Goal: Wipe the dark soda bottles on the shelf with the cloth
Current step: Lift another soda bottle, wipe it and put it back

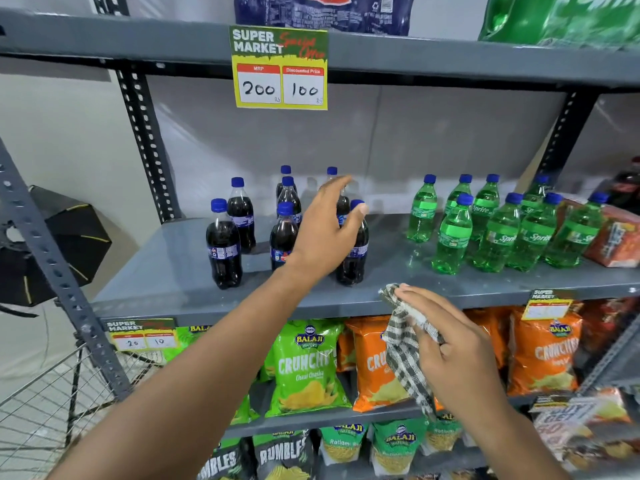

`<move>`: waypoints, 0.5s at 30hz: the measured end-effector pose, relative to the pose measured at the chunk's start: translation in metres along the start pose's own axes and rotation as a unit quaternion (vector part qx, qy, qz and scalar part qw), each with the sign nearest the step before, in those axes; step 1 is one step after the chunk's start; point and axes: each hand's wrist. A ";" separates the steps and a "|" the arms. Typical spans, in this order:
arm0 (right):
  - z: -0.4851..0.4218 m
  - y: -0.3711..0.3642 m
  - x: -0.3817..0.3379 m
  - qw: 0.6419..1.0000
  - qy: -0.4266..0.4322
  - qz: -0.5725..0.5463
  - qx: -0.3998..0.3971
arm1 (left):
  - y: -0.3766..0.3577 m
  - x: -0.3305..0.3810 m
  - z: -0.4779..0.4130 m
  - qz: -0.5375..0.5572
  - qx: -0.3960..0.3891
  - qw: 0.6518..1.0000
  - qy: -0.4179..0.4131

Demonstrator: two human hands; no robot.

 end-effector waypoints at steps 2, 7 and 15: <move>-0.001 0.003 0.000 1.000 0.005 0.002 0.008 | -0.008 -0.005 -0.006 0.016 -0.019 0.998 0.054; 0.004 0.014 0.001 1.000 -0.017 0.003 0.020 | -0.021 -0.020 -0.017 0.047 -0.115 0.981 0.150; 0.014 0.026 0.005 0.998 -0.053 0.004 0.026 | -0.027 -0.021 -0.021 0.134 -0.153 0.964 0.172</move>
Point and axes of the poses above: each hand's wrist, its own z-axis away from the middle knuckle, its own y-axis out of the back of the hand, x = y × z, and after that the axes turned 15 degrees about -z, right-handed
